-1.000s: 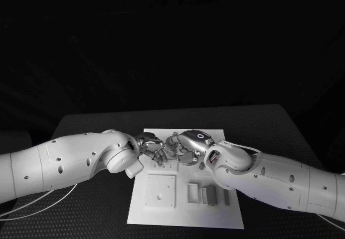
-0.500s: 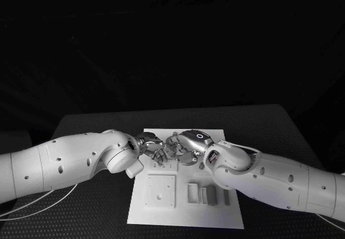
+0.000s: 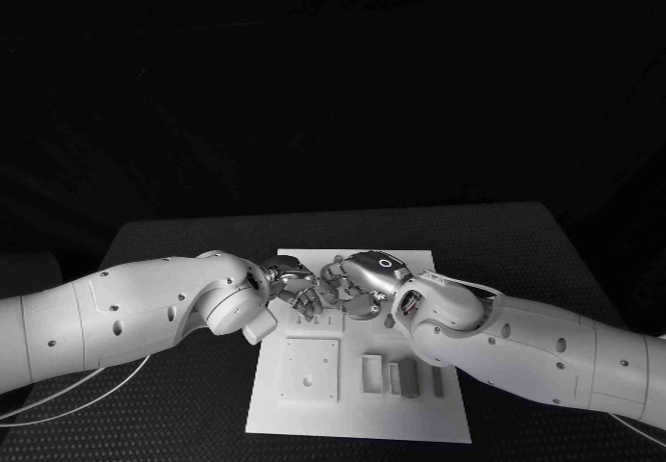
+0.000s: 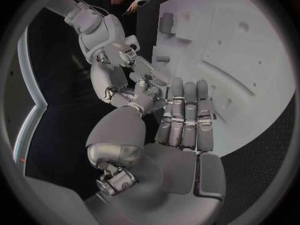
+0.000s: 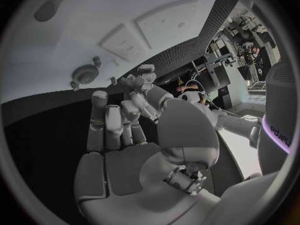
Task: Assemble the parts on the task board
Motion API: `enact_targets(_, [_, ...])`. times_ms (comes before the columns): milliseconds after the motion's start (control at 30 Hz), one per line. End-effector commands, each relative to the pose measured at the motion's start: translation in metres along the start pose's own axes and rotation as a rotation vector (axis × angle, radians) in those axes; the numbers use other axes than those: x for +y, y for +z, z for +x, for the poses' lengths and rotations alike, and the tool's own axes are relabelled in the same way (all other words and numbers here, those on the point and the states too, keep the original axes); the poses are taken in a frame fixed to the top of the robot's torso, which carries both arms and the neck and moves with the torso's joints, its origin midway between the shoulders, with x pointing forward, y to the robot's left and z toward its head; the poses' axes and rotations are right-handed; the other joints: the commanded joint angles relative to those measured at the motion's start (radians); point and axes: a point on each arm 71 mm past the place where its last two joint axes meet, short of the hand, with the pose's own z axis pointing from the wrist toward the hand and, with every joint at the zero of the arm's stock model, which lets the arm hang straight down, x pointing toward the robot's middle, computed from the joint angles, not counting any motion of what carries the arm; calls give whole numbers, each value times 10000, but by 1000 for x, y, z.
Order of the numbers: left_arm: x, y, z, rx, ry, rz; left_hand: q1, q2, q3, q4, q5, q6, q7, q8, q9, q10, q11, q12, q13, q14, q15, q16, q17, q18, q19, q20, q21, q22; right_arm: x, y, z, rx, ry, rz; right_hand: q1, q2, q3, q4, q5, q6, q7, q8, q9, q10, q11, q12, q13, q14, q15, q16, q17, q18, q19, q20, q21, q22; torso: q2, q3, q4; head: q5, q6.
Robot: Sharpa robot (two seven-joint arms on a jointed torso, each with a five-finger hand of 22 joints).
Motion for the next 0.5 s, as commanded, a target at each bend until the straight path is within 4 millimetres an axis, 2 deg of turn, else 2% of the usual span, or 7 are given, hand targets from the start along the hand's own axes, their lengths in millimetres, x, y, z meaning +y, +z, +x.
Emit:
enact_targets(33, [-4, 0, 0, -86, -110, 242, 27, 26, 124, -18, -50, 96, -18, 68, 6, 38, -45, -1, -11, 58, -16, 44, -19, 116, 122, 1, -69, 61, 2, 0, 1, 67, -14, -134, -63, -10, 63, 17, 4, 1853, -247, 61, -3, -472, -417, -20, -13, 19, -116, 61, -4, 71, 57, -44, 30, 142, 3, 4, -2, 15, -10])
enact_targets(133, [-4, 1, 1, -74, -164, 232, 44, -78, 358, 89, -72, 115, -25, 98, -5, 77, -49, -31, -32, 85, -20, 39, -35, 106, 161, -13, -98, 68, 3, 1, 1, 67, -18, -142, -63, -10, 65, 17, 4, 1853, -248, 61, -1, -471, -417, -20, -14, 20, -117, 61, -4, 71, 57, -44, 30, 142, 1, 6, -8, 27, -14])
enact_targets(500, [-6, 2, 4, 2, -209, 229, 129, -55, 593, 71, -50, 197, -68, 175, -4, 153, -79, -57, -50, 130, -47, 53, -45, 98, 201, -39, -126, 103, 4, 2, 2, 105, -32, -155, -65, -19, 67, 13, 3, 1853, -248, 60, 3, -470, -418, -21, -15, 14, -117, 65, -16, 71, 58, -45, 30, 142, 3, 8, -5, 31, -23])
